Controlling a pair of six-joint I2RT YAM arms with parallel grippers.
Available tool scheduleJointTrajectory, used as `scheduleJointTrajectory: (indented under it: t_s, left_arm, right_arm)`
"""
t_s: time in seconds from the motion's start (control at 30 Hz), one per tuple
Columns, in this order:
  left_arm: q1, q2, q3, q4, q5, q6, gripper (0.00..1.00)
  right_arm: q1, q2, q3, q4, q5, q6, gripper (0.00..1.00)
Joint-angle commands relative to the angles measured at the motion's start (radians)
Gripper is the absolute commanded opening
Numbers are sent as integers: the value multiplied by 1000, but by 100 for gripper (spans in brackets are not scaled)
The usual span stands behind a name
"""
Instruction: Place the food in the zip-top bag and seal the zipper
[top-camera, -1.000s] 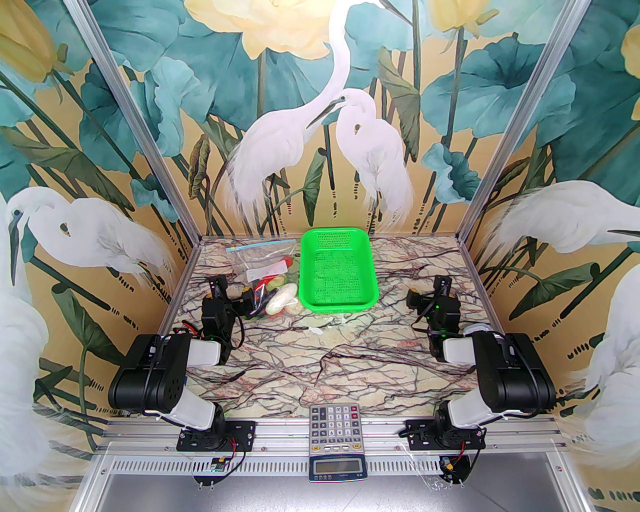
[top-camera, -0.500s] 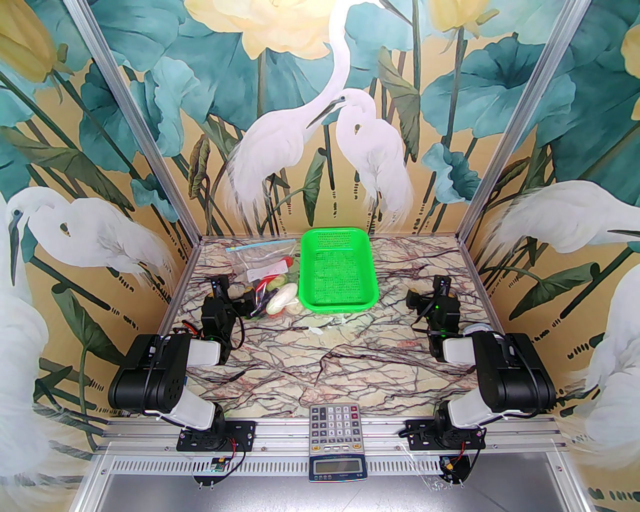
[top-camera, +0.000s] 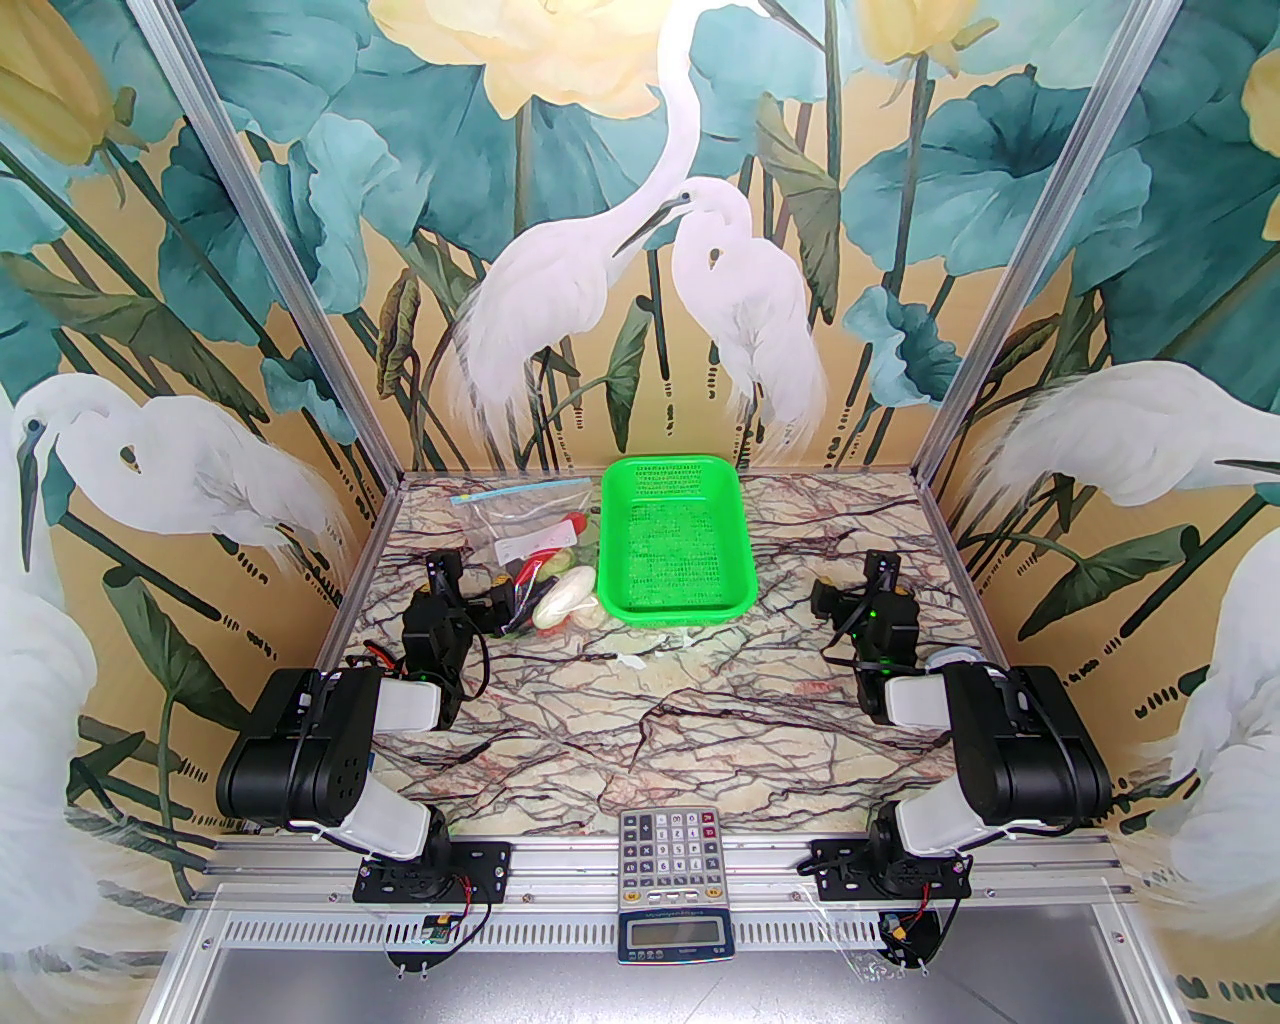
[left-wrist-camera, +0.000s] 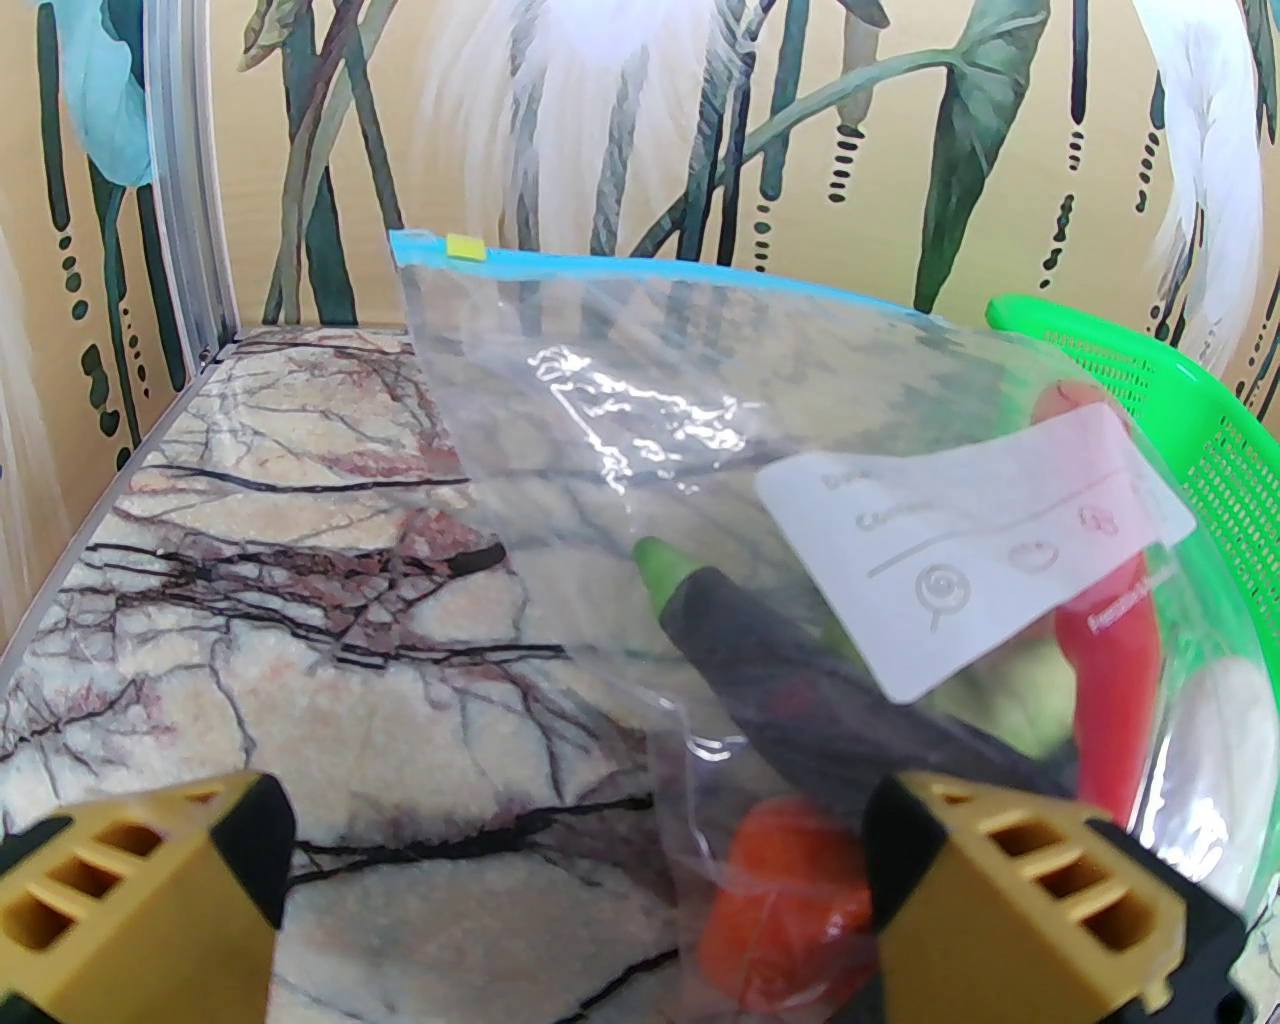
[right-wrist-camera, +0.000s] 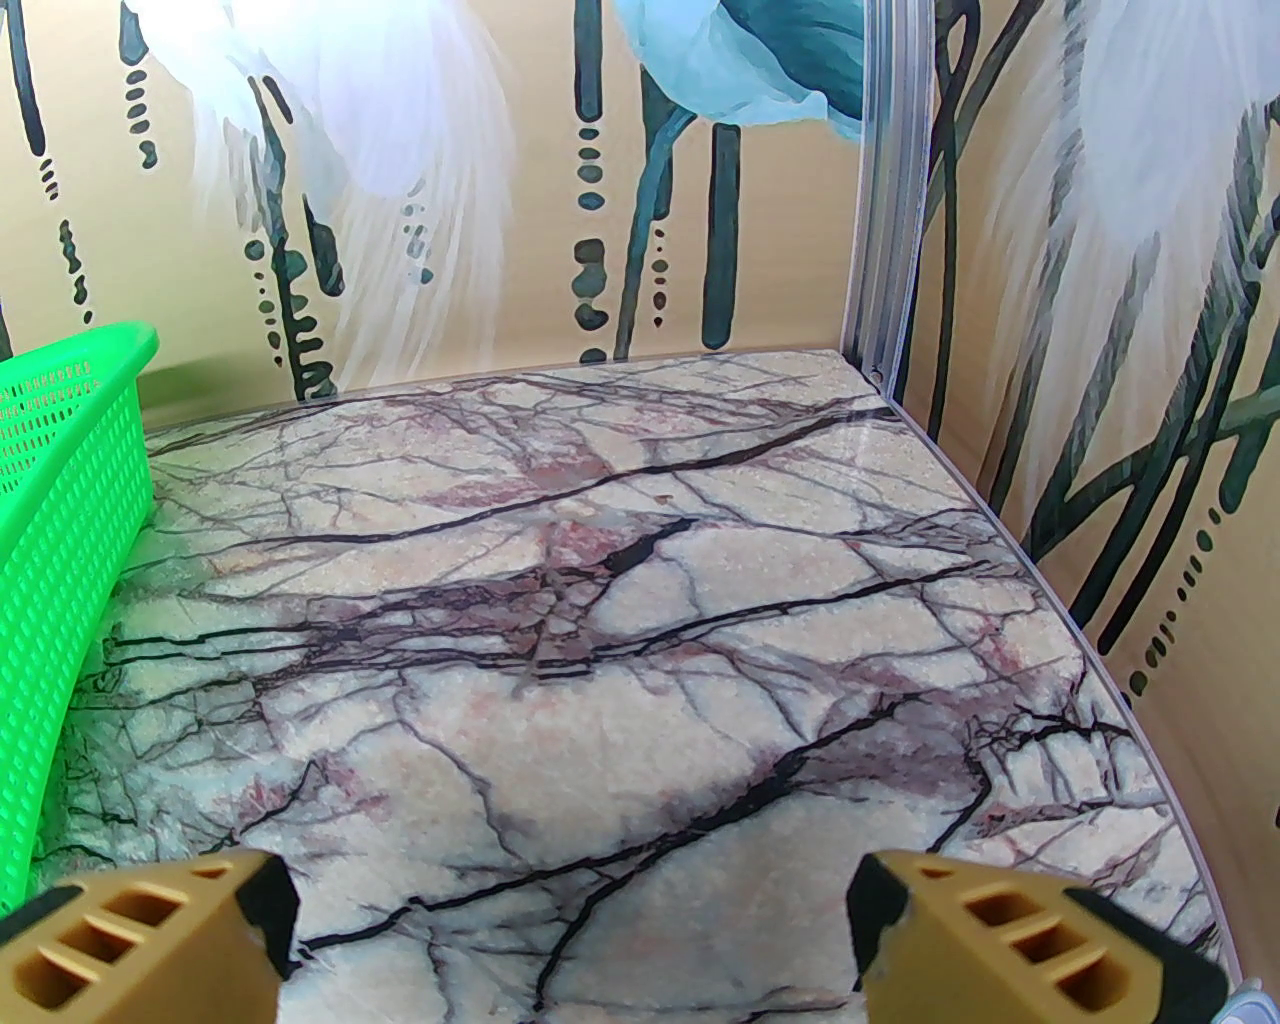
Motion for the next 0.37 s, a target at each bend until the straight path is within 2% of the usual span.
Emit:
scheduleJointTrajectory:
  t_s: [0.0, 0.33]
  left_arm:
    - [8, 5, 21, -30, 32, 8, 100]
    - [10, 3, 17, -22, 36, 7, 100]
  right_arm:
    - [7, 1, 18, 16, 19, -10, 99]
    - [7, 1, 17, 16, 20, -10, 99]
